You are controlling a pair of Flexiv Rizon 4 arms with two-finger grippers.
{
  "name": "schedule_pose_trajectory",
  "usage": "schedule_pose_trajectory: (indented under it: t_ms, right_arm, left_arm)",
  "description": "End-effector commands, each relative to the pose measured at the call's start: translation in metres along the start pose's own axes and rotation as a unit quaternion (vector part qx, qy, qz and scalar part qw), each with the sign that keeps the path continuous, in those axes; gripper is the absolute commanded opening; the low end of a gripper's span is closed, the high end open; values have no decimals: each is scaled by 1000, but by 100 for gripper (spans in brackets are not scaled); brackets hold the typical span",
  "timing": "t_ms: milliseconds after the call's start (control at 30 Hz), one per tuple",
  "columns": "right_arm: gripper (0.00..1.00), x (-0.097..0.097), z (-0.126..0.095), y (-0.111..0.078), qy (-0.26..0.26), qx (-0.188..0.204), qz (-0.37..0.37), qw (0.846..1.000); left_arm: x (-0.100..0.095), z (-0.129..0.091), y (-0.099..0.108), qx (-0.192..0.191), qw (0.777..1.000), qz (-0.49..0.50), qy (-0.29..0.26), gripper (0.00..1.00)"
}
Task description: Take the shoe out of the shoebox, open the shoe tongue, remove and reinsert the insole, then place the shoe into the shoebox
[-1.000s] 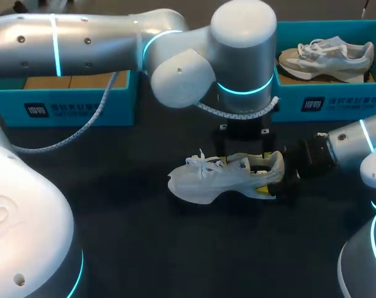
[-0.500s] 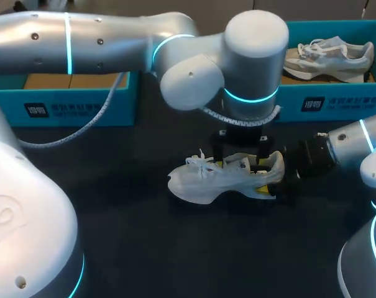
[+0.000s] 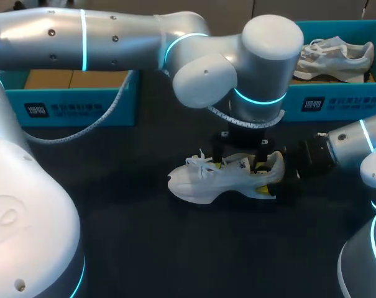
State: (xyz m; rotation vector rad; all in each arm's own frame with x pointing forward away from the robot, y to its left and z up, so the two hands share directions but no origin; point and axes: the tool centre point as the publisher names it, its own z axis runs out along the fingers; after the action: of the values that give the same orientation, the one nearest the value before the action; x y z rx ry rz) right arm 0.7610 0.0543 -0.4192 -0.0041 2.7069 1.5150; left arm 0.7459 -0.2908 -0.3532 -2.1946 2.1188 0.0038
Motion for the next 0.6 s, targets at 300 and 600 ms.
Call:
schedule_pose_trajectory:
  t_ms: [300, 600]
  right_arm:
    - [0, 3, 7, -1, -1, 2, 0, 1000]
    - [0, 3, 7, -1, -1, 2, 0, 1000]
  left_arm:
    - [-11, 6, 6, 8, 998, -25, -58, 100]
    - [-29, 3, 10, 6, 997, -35, -72, 100]
